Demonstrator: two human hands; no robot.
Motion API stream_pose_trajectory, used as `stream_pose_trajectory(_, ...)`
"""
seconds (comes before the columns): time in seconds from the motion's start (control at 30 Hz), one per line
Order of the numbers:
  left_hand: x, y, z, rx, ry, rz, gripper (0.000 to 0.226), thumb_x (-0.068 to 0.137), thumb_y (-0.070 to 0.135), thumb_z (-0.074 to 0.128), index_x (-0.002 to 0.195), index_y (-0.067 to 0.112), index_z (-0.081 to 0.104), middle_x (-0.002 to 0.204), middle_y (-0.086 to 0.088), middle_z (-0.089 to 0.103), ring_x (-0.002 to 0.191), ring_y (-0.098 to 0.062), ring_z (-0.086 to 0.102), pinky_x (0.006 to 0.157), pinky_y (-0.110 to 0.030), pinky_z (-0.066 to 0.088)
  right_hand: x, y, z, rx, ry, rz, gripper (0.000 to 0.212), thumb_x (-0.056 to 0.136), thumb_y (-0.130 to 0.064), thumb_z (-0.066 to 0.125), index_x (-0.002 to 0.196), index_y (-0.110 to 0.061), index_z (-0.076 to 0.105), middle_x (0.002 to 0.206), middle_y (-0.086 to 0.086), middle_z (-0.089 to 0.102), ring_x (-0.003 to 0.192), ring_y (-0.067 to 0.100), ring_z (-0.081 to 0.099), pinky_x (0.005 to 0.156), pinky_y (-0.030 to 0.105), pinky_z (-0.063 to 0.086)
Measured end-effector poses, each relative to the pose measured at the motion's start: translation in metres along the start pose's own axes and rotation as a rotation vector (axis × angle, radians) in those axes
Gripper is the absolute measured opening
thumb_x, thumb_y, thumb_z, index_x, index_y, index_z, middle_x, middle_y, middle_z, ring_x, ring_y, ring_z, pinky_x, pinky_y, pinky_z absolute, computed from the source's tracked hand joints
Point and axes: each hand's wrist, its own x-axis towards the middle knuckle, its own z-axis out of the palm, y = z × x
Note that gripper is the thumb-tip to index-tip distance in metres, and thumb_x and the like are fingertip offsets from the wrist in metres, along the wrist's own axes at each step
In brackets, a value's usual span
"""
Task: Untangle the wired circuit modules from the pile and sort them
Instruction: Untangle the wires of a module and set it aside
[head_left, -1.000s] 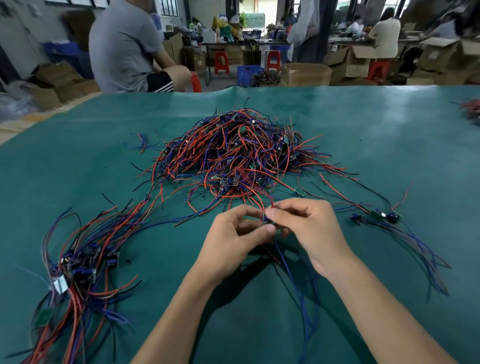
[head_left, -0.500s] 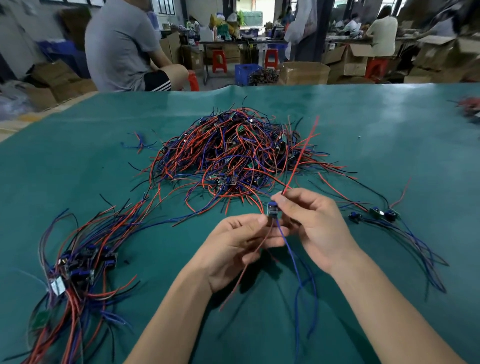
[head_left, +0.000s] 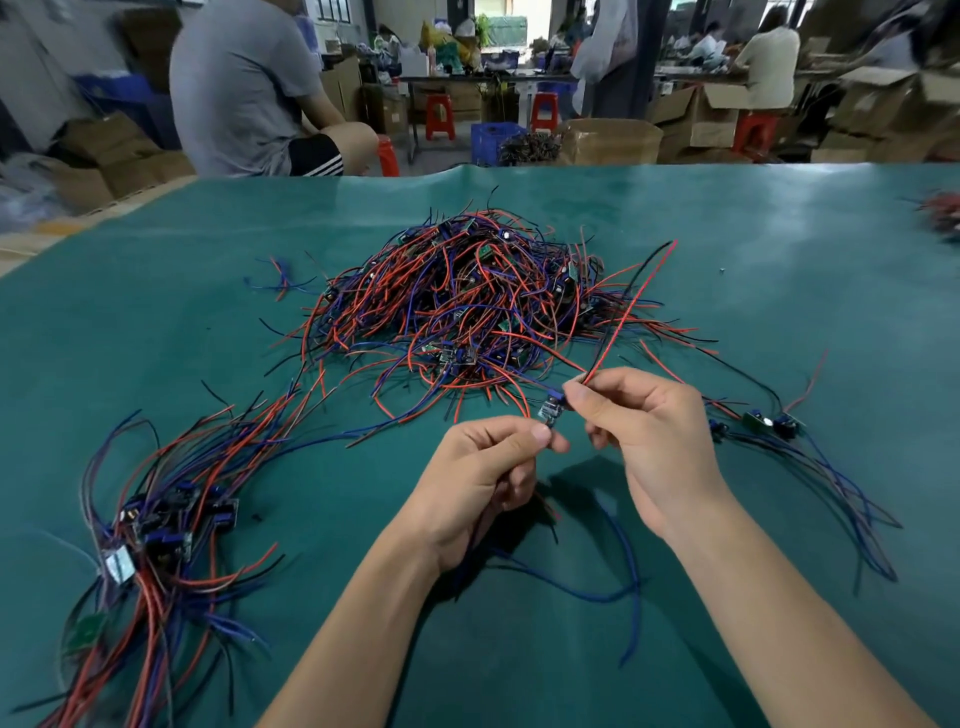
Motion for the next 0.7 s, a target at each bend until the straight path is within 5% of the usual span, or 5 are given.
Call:
stream_pose_trajectory(0.23,0.000,-0.001,-0.002,0.070,-0.069,0.005,0.016,0.088,0.021,0.067,0.081,0.009,0.074,0.046,0.004,0.034,0.040,-0.007,0.027,0.043,-0.017,0.022,0.015,-0.006,-0.025,0.049,0.298,-0.015,0.027,0.086,-0.001,0.077,0.063,-0.016,0.074,0.061,-0.001,0.063,0.051,0.012,0.047,0.051,0.022,0.040)
stream_pose_trajectory(0.53,0.001,-0.003,-0.006,-0.002,-0.042,0.009,0.015,0.093,0.018,0.061,0.090,0.007,0.072,0.047,0.005,0.036,0.039,-0.006,0.028,0.041,-0.017,0.024,0.028,-0.004,-0.056,0.210,0.783,0.074,0.021,0.097,-0.012,0.068,0.078,-0.017,0.061,0.074,0.003,0.064,0.044,0.007,0.047,0.046,0.022,0.036)
stream_pose_trajectory(0.6,0.003,-0.001,-0.008,-0.044,0.014,0.040,0.016,0.093,0.018,0.060,0.091,0.007,0.072,0.049,0.004,0.037,0.041,-0.007,0.031,0.041,-0.017,0.026,0.029,-0.004,-0.053,0.157,0.717,0.103,0.020,0.097,-0.013,0.066,0.077,-0.016,0.062,0.071,0.003,0.063,0.044,0.008,0.046,0.046,0.024,0.035)
stream_pose_trajectory(0.7,0.003,-0.001,-0.008,-0.036,0.053,0.058,0.013,0.093,0.019,0.063,0.093,0.008,0.071,0.050,0.002,0.040,0.043,-0.008,0.033,0.043,-0.017,0.027,0.015,0.001,-0.023,-0.041,0.213,0.120,0.018,0.093,-0.024,0.072,0.080,-0.012,0.073,0.067,0.002,0.068,0.050,0.010,0.054,0.044,0.023,0.037)
